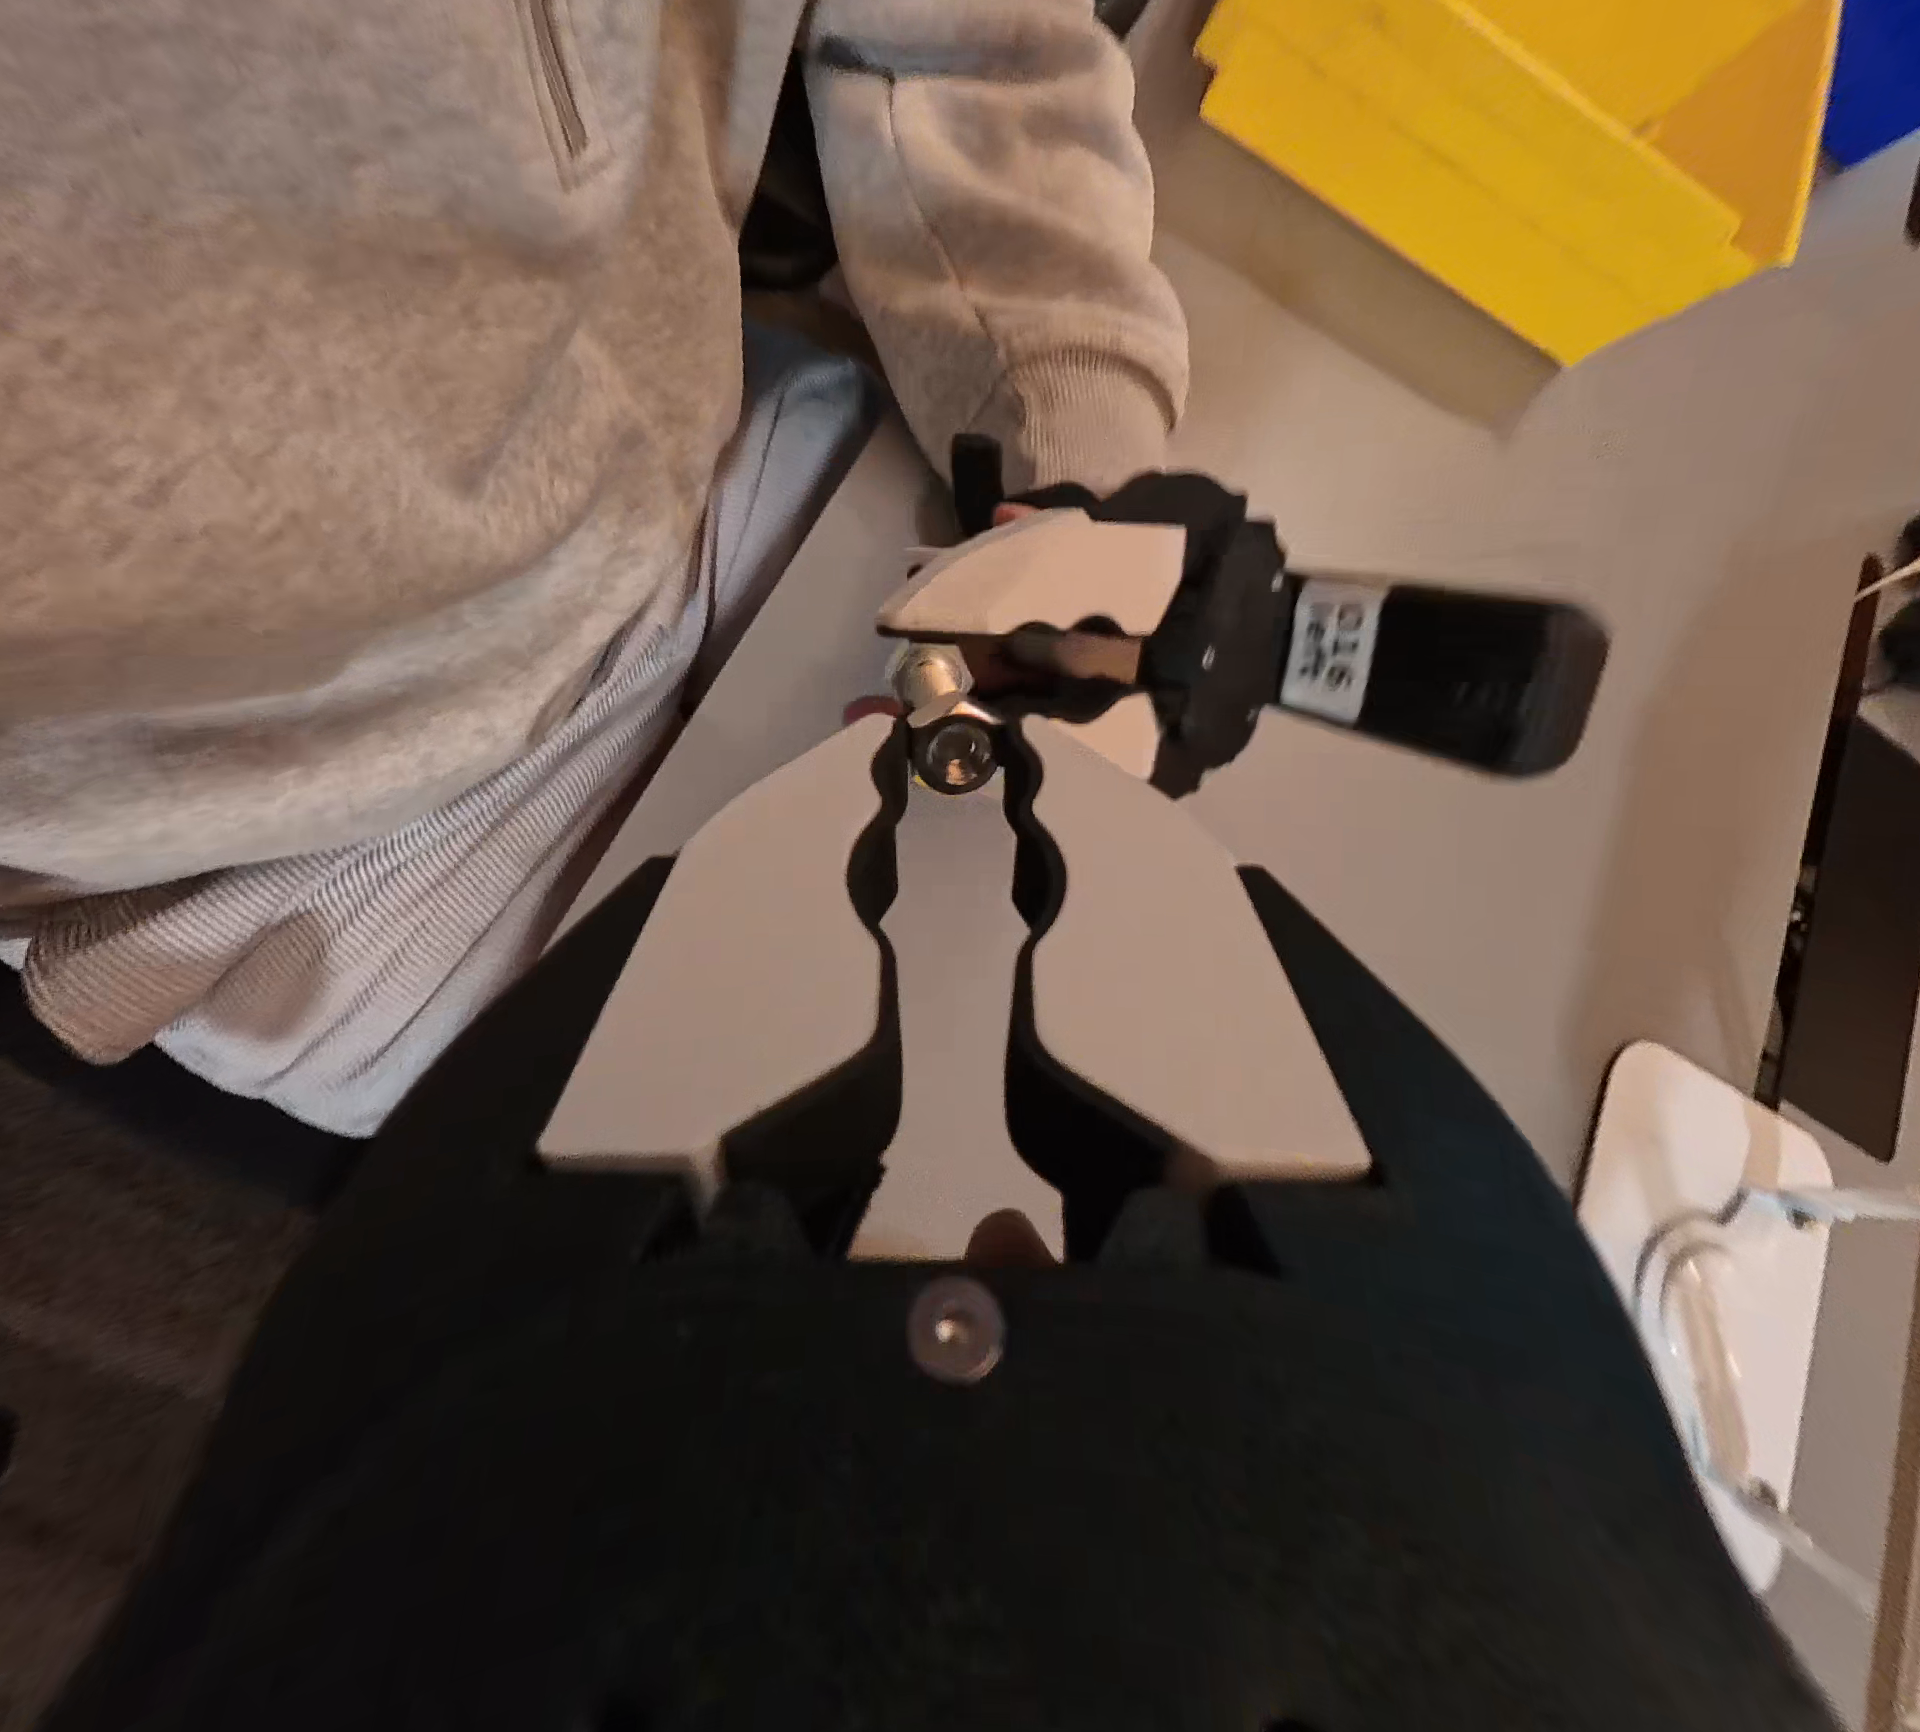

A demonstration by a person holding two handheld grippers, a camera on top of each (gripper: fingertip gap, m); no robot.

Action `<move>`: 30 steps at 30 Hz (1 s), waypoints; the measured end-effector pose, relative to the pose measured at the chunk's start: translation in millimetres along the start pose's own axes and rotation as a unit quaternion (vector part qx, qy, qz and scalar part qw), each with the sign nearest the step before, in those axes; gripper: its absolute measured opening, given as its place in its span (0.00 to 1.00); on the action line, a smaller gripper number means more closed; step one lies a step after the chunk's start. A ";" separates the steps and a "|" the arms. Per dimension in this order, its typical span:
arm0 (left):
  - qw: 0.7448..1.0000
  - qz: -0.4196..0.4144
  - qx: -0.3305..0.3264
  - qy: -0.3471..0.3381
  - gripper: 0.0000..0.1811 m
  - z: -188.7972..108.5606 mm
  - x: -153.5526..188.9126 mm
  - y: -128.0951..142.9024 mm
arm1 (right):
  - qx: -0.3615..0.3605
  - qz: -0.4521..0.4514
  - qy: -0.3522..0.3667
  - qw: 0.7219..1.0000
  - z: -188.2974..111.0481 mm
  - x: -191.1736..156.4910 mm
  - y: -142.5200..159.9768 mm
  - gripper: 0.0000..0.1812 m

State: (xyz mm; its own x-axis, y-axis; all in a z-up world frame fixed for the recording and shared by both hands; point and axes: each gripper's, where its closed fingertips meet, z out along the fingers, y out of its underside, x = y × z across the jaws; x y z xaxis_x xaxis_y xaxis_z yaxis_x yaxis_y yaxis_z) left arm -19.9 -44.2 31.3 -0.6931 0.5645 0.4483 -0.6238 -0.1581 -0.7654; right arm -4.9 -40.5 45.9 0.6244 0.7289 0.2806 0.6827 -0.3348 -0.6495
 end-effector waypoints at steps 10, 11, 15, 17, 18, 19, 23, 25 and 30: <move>0.987 0.071 0.051 -0.136 0.30 -14.2 -31.2 -17.9 | -0.048 0.079 0.033 0.995 -6.7 15.1 19.1 0.10; 0.980 0.092 0.054 -0.168 0.31 -17.3 -37.4 -20.7 | -0.062 0.110 0.037 0.991 -7.3 16.6 25.3 0.10; 0.930 0.211 0.006 -0.300 0.30 -26.5 -58.7 -21.3 | -0.117 0.249 0.070 0.959 -8.2 25.5 50.3 0.10; 0.893 0.255 -0.027 -0.370 0.26 -33.3 -70.1 -20.7 | -0.148 0.298 0.092 0.939 -9.0 29.7 62.1 0.10; 0.876 0.275 -0.037 -0.395 0.25 -36.4 -73.8 -21.5 | -0.159 0.317 0.098 0.930 -9.1 30.2 66.2 0.10; 0.861 0.293 -0.044 -0.414 0.25 -38.9 -76.2 -22.5 | -0.169 0.336 0.103 0.921 -8.9 30.0 69.6 0.10; 0.834 0.312 -0.063 -0.451 0.22 -43.5 -83.1 -21.7 | -0.200 0.415 0.124 0.879 -8.3 31.2 79.9 0.10; 0.833 0.314 -0.062 -0.452 0.21 -42.6 -83.4 -20.8 | -0.202 0.449 0.140 0.859 -8.3 35.2 82.2 0.10; 0.807 0.346 -0.070 -0.474 0.14 -46.4 -85.0 -23.5 | -0.171 0.487 0.140 0.845 -4.2 41.3 72.4 0.10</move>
State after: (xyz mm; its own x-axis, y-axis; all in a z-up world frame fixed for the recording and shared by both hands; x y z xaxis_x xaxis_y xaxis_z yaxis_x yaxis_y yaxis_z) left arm 70.4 -50.9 -10.2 -0.8640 -0.5034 -0.0084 0.0323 -0.0389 -0.9987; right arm 71.9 -37.1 13.4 0.9858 -0.1461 -0.0825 -0.1676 -0.8822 -0.4401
